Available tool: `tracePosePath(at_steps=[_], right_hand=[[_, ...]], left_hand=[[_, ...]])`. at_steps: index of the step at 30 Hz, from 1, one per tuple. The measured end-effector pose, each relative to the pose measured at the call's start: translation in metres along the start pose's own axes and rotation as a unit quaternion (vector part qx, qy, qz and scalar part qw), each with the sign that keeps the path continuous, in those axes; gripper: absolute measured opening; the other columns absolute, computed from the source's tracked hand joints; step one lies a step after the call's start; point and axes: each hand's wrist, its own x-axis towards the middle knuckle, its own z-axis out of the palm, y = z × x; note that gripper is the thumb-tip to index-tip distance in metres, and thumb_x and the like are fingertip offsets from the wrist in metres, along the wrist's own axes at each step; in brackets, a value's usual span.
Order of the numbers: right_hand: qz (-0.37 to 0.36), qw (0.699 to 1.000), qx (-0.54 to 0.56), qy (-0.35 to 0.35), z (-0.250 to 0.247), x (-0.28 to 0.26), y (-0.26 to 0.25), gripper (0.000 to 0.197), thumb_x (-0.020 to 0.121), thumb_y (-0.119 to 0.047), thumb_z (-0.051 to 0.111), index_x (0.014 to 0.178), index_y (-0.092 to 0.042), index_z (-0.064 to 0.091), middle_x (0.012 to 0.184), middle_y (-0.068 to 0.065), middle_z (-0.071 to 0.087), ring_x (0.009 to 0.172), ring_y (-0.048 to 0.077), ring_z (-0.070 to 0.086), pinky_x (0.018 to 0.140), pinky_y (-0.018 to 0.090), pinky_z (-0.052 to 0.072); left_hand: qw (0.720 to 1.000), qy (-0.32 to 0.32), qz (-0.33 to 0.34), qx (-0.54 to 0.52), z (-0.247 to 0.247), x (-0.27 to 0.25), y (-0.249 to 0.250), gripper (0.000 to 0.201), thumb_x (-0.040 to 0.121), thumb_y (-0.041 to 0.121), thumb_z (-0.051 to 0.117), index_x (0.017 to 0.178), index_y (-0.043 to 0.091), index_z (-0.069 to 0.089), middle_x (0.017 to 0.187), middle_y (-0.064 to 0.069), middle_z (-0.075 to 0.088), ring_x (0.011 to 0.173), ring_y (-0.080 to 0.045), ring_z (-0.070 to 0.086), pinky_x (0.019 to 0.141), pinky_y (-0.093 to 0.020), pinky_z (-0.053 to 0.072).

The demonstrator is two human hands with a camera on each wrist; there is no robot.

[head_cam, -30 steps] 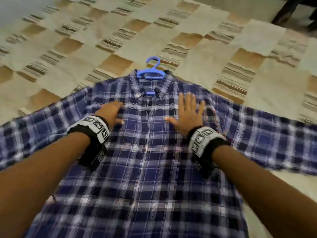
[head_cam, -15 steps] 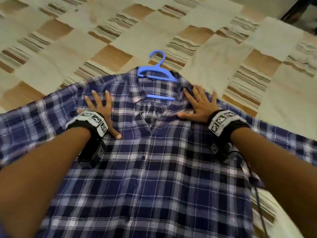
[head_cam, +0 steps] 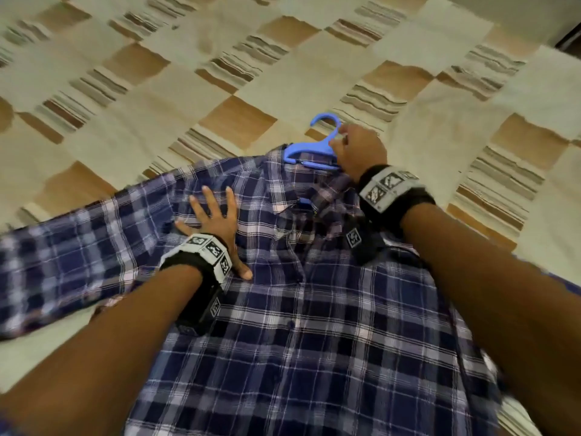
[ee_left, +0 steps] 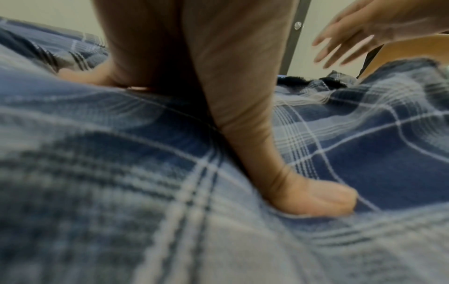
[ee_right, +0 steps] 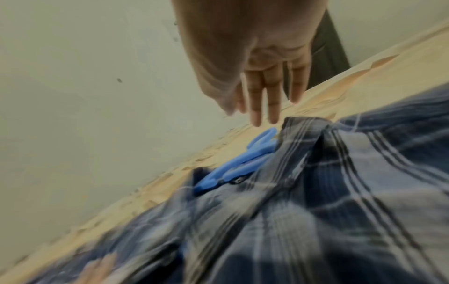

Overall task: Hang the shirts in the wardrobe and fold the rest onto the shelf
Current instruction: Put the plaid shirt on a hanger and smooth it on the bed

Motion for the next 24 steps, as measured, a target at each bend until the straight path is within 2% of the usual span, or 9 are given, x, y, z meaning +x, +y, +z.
tracePosePath(at_steps=[2,4,8,11,14,16,18,21,24], right_hand=[[0.032,0.985,-0.103,-0.138,0.007,0.019,0.005,0.037,0.094,-0.037,0.053,0.102,-0.001,0.056,0.096,0.015,0.059,0.088,0.031,0.052,0.067,0.032,0.039],[0.038,0.976,-0.118,-0.178,0.011,0.027,0.005,0.049,0.091,-0.041,0.057,0.119,-0.002,0.052,0.109,0.015,0.058,0.09,0.029,0.051,0.07,0.031,0.038],[0.117,0.991,-0.047,-0.054,0.007,0.019,0.015,0.074,0.083,-0.06,0.057,0.131,-0.005,0.046,0.132,0.021,0.05,0.12,0.036,0.047,0.095,0.038,0.038],[0.202,0.978,-0.004,-0.057,-0.002,-0.01,0.018,0.077,0.086,-0.07,0.038,0.103,0.002,0.057,0.126,0.026,0.054,0.104,0.035,0.053,0.084,0.038,0.04],[0.177,0.972,0.063,-0.144,-0.017,-0.034,0.006,0.067,0.096,-0.057,0.027,0.117,-0.001,0.057,0.125,0.025,0.053,0.11,0.032,0.053,0.09,0.032,0.039],[0.156,0.966,0.127,-0.162,-0.032,-0.052,0.002,0.049,0.099,-0.047,0.033,0.088,-0.009,0.06,0.09,0.015,0.057,0.078,0.018,0.054,0.07,0.021,0.04],[0.15,0.966,0.152,-0.147,-0.049,-0.076,0.002,0.032,0.094,-0.031,0.055,0.079,-0.003,0.061,0.075,0.01,0.05,0.06,0.012,0.041,0.054,0.019,0.034],[0.138,0.973,0.13,-0.133,-0.063,-0.116,0.004,0.033,0.083,-0.017,0.07,0.096,0.013,0.065,0.079,0.01,0.052,0.072,0.019,0.046,0.062,0.023,0.033],[0.107,0.978,0.162,-0.075,-0.074,-0.154,-0.001,0.027,0.081,-0.017,0.072,0.101,0.0,0.07,0.081,0.008,0.055,0.078,0.017,0.049,0.067,0.025,0.034]], left_hand=[[1.0,0.003,0.003,0.007,0.003,0.005,-0.001,0.17,0.031,0.053,0.091,0.135,0.02,-0.04,0.139,-0.022,-0.046,0.131,-0.05,-0.03,0.099,-0.077,0.002],[1.0,0.008,0.007,0.011,0.005,0.007,-0.002,0.171,0.031,0.053,0.091,0.135,0.019,-0.04,0.138,-0.023,-0.047,0.13,-0.051,-0.031,0.098,-0.078,0.002],[1.0,0.01,0.013,-0.002,0.009,0.01,-0.003,0.17,0.033,0.05,0.092,0.134,0.02,-0.042,0.136,-0.022,-0.049,0.13,-0.049,-0.033,0.098,-0.078,-0.001],[1.0,0.025,0.017,-0.006,0.01,0.01,-0.004,0.168,0.035,0.05,0.091,0.134,0.021,-0.042,0.137,-0.021,-0.048,0.13,-0.049,-0.033,0.098,-0.077,-0.001],[0.998,0.054,0.019,-0.012,0.009,0.0,-0.005,0.164,0.039,0.051,0.09,0.137,0.021,-0.038,0.143,-0.019,-0.042,0.134,-0.047,-0.029,0.1,-0.075,0.0],[0.996,0.08,0.029,-0.019,0.013,-0.014,-0.005,0.159,0.044,0.051,0.089,0.139,0.019,-0.034,0.148,-0.016,-0.035,0.137,-0.045,-0.022,0.102,-0.073,0.002],[0.994,0.093,0.047,-0.038,0.019,-0.027,-0.006,0.148,0.056,0.047,0.085,0.141,0.017,-0.032,0.153,-0.012,-0.027,0.141,-0.042,-0.013,0.105,-0.072,0.009],[0.989,0.067,0.099,-0.09,0.023,-0.047,-0.017,0.135,0.069,0.035,0.081,0.14,0.02,-0.034,0.157,-0.015,-0.004,0.142,-0.041,0.01,0.105,-0.065,0.026],[0.971,0.114,0.132,-0.166,0.019,-0.078,-0.03,0.122,0.076,0.028,0.076,0.145,0.021,-0.025,0.151,-0.019,0.028,0.134,-0.039,0.033,0.1,-0.055,0.04]])
